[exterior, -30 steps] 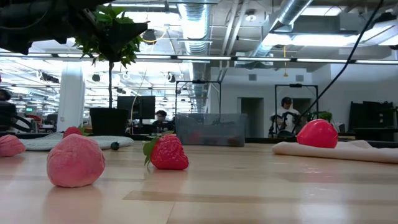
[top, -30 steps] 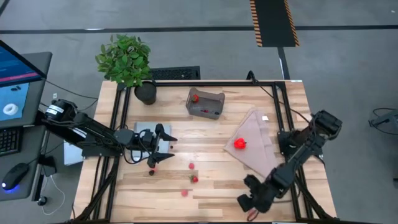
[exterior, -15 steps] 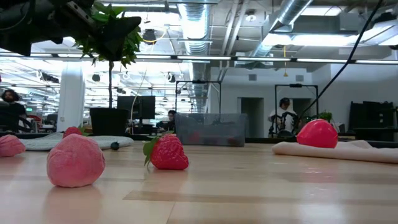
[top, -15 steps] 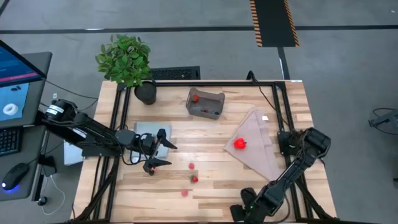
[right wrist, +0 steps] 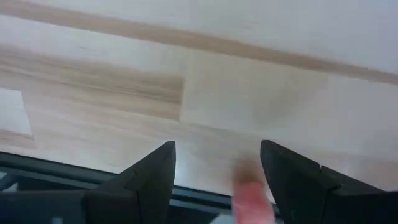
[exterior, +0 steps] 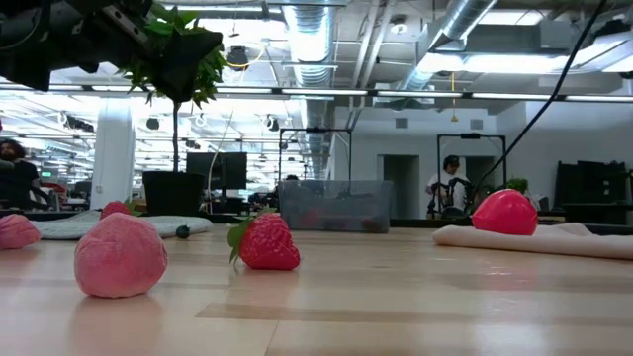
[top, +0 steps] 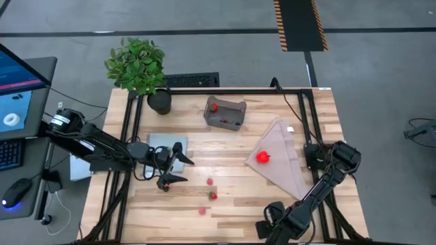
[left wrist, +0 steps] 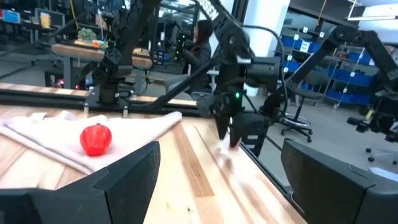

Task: Pick and placing Produce into tupperware
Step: Put the peach into the black bin

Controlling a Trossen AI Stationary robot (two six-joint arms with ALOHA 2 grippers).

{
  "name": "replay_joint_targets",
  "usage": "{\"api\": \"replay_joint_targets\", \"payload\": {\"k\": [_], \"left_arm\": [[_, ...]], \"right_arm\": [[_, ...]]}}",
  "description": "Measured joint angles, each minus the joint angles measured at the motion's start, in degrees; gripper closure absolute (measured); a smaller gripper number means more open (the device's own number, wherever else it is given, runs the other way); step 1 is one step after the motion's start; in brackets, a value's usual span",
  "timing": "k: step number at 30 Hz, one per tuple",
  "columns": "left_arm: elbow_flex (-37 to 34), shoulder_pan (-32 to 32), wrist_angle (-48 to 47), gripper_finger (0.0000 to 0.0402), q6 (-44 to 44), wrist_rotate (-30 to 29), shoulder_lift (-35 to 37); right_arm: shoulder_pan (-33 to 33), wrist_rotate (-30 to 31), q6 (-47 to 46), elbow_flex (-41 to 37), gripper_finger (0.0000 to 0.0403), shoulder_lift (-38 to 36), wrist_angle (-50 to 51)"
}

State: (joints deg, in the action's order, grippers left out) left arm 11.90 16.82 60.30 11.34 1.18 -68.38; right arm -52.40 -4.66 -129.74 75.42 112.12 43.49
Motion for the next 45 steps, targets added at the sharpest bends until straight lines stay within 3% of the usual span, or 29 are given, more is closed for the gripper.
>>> {"api": "replay_joint_targets", "payload": {"k": [11,21,26,34,37,45], "left_arm": [[0.0,0.0,-1.9,0.0079,1.0,0.0,0.0],[0.0,0.0,-1.9,0.0079,1.8,0.0,0.0],[0.0,0.1,-2.1,0.0079,1.9,0.0,0.0],[0.0,0.8,-2.2,0.0079,1.9,0.0,0.0],[0.0,0.8,-2.2,0.0079,1.9,0.0,0.0],[0.0,0.8,-2.3,0.0079,1.9,-0.1,0.0]], "right_arm": [[-4.5,-3.1,-11.6,0.3,0.0143,0.0,-0.8],[-4.9,-2.9,-11.4,0.4,0.0147,3.4,-7.3],[-5.0,-3.1,-11.7,0.3,0.0197,3.5,-7.3],[-4.9,-2.7,-9.2,0.3,0.0336,3.5,-5.0],[-4.6,-1.7,-8.3,0.4,0.0348,3.4,-4.2],[-2.0,0.3,-3.8,0.4,0.0334,3.3,0.2]]}}
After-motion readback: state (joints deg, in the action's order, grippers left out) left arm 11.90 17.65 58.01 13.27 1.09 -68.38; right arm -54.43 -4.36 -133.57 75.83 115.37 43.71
